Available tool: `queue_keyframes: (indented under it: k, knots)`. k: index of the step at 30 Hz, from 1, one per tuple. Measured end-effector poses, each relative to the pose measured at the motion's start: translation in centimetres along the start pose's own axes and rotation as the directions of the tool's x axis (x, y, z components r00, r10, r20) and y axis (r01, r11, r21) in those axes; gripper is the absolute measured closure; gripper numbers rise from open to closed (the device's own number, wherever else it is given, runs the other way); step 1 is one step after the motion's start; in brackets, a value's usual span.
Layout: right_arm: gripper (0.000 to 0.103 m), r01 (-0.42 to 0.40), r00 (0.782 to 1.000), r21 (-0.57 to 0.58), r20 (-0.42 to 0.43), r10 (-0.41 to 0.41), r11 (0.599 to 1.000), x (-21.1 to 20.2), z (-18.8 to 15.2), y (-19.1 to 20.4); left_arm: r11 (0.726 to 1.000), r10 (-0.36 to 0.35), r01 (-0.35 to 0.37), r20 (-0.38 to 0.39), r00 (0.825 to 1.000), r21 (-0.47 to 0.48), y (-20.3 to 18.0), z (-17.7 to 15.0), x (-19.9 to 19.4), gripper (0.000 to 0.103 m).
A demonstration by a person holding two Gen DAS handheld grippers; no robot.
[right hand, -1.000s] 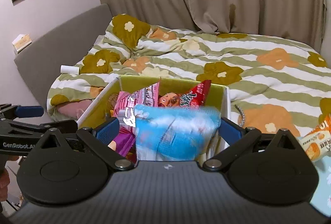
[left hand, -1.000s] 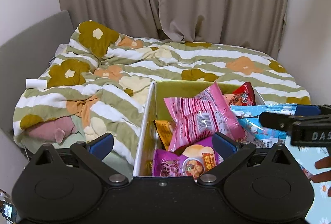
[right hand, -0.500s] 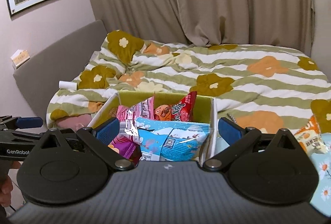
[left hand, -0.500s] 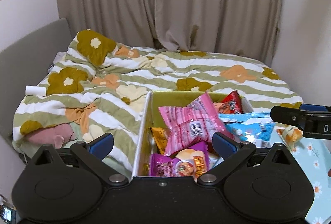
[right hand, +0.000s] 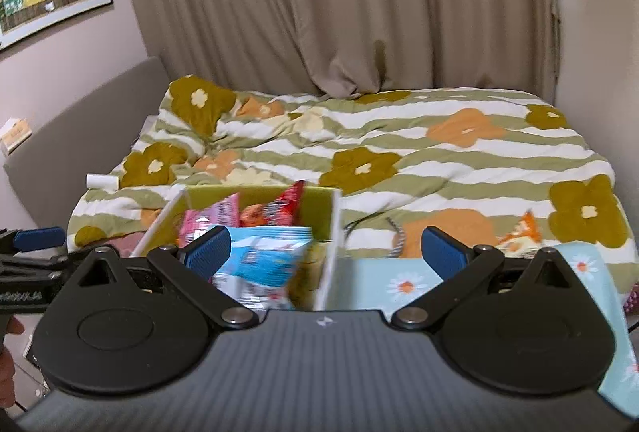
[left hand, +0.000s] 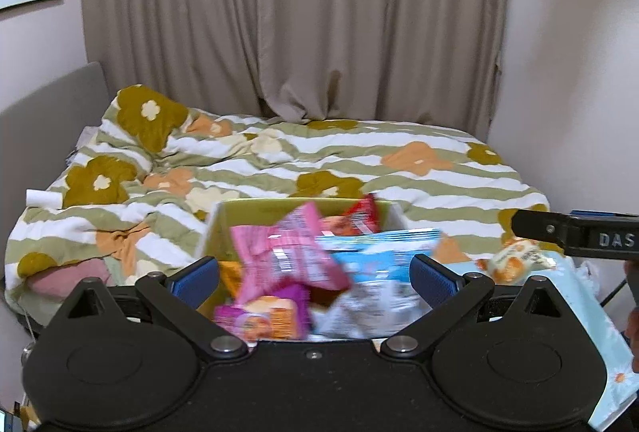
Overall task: Organize snacks
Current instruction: 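Move both tools to the board and grasp the red Sponge bag and orange-white bag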
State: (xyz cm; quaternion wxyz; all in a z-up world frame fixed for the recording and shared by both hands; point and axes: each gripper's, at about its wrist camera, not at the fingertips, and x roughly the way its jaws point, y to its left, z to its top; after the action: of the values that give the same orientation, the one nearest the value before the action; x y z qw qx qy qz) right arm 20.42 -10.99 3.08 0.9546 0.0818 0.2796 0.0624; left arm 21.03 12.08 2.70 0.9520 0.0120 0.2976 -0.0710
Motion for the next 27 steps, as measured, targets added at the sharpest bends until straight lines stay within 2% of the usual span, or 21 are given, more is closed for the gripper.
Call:
queue_keyframes:
  k: [7,16,21,27]
  knots:
    - [0.000,0.022,1.000,-0.021,-0.012,-0.022,1.000,-0.9,0.8,-8.2,1.000,-0.005,0.005,-0.009,1.000,-0.005,-8.4,-0.1,0.6,0.000]
    - [0.000,-0.009,0.995,-0.008,-0.096,0.008,1.000,1.8,0.4,-18.1,0.999,0.037,-0.038,-0.110,0.993,-0.004,-18.2,-2.2,4.7,0.000]
    - [0.000,-0.037,0.988,-0.009,-0.152,0.035,0.999,4.0,0.0,-21.7,0.996,0.092,-0.094,-0.197,0.976,0.000,-21.6,-4.1,8.2,0.000]
    - [0.000,-0.065,0.973,0.031,-0.221,0.070,0.997,7.9,-0.7,-24.5,0.979,0.204,-0.201,-0.285,0.937,0.039,-22.6,-5.8,13.4,0.001]
